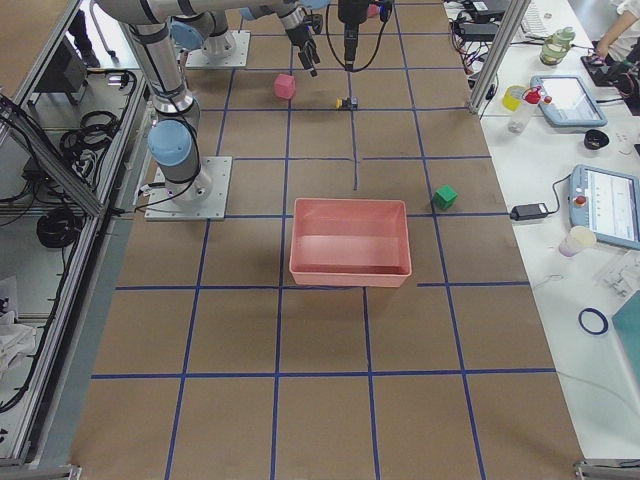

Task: Align button upright
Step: 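Raise the right gripper back to rest while the left gripper moves toward the button, then lower the left gripper and grasp the button by its yellow cap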

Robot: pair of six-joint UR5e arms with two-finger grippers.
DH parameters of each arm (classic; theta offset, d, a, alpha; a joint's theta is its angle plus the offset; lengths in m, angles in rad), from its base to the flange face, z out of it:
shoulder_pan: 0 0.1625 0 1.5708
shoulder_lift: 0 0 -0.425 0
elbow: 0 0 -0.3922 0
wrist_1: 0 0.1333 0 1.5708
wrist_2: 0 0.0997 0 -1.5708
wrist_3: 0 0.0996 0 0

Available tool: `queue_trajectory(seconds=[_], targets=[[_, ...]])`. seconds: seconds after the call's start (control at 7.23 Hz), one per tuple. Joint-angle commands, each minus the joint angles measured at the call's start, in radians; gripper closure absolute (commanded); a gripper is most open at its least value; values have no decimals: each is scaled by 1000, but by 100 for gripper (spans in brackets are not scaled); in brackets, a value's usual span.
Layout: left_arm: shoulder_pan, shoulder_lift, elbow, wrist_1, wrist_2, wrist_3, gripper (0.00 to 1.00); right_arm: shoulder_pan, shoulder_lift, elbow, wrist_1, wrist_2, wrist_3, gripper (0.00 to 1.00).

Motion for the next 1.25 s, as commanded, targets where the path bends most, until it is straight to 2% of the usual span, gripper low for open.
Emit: queue_trajectory(seconds=[0.0, 0.42, 1.11], targets=[[-45, -67, 4, 96, 35, -34, 2, 0, 1, 2, 2, 1, 0, 0], [-73, -165, 17, 194, 36, -65, 8, -1, 1, 6, 0, -2, 0, 0], [-85, -295, 123, 196, 59, -66, 8, 0, 3, 9, 0, 6, 0, 0]])
